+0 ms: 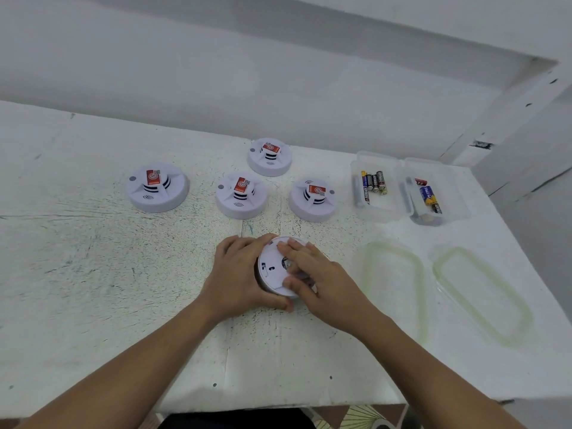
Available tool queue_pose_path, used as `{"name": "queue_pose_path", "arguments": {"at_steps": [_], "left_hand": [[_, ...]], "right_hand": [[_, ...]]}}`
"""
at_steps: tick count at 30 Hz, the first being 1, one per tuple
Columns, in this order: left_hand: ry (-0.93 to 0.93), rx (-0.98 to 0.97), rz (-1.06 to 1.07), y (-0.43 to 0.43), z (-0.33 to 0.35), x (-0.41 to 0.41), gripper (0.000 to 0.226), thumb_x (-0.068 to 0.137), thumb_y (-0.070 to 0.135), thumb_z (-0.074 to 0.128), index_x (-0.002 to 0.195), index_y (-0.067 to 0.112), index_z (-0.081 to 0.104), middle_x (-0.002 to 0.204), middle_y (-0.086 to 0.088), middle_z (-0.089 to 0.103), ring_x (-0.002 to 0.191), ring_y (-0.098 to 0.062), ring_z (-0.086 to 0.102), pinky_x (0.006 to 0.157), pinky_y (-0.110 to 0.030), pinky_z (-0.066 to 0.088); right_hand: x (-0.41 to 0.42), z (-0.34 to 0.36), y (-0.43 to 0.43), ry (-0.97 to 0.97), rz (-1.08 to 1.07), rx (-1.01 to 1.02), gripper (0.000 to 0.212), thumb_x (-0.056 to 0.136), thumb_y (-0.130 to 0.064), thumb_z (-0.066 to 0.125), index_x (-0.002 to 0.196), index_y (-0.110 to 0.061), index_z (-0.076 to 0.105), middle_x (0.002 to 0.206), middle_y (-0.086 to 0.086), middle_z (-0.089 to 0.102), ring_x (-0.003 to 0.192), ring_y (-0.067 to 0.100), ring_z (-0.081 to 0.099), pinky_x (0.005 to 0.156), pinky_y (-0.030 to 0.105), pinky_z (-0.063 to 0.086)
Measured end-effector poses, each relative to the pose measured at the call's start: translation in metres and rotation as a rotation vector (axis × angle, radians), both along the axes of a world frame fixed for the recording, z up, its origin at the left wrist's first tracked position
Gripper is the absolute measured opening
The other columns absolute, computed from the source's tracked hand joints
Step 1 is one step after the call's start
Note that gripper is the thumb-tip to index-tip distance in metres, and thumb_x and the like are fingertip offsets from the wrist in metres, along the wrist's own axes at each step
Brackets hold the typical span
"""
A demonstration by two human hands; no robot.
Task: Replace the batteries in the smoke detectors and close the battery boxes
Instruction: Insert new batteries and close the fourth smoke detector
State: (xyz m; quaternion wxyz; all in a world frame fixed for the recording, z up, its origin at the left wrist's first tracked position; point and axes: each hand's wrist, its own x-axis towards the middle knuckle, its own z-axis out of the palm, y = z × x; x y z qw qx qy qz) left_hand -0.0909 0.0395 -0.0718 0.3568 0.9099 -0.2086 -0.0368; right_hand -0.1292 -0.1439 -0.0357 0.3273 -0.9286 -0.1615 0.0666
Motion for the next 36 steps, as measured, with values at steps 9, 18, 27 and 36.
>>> {"name": "queue_pose_path", "arguments": {"at_steps": [9,18,27,36], "left_hand": [[0.030,-0.047,0.003,0.002,0.000,0.000,0.110,0.036,0.079,0.073,0.133,0.037,0.042,0.118,0.033,0.045,0.110,0.005,0.040,0.107,-0.024,0.016],[0.066,-0.066,0.009,0.002,0.007,-0.003,0.116,0.032,0.089,0.064,0.134,0.041,0.039,0.118,0.029,0.048,0.109,0.012,0.037,0.108,-0.025,0.017],[0.207,-0.464,0.113,0.009,0.018,-0.010,0.043,0.076,0.074,0.051,0.114,0.055,0.053,0.109,0.022,0.064,0.106,-0.009,0.058,0.089,-0.039,0.049],[0.175,-0.664,0.207,0.009,0.028,-0.015,0.030,0.096,0.024,0.052,0.124,0.030,0.057,0.112,0.020,0.066,0.108,-0.001,0.059,0.087,-0.019,0.047]], "right_hand": [[-0.005,0.002,-0.011,-0.088,-0.121,0.275,0.035,0.078,-0.010,0.052,0.110,-0.011,0.067,0.130,-0.006,0.059,0.128,-0.005,0.044,0.111,0.020,0.032],[-0.011,-0.013,-0.018,-0.219,0.006,0.084,0.053,0.077,-0.006,0.068,0.128,-0.016,0.054,0.139,-0.009,0.046,0.137,0.001,0.033,0.111,0.011,0.024],[-0.006,0.006,-0.007,0.105,-0.272,0.700,0.038,0.077,-0.002,0.075,0.112,-0.012,0.065,0.112,-0.001,0.068,0.108,0.011,0.063,0.092,0.024,0.050],[0.014,0.012,0.026,0.167,-0.458,1.022,0.022,0.094,-0.016,0.057,0.113,-0.014,0.066,0.100,0.008,0.074,0.094,0.025,0.070,0.079,0.035,0.058]]}}
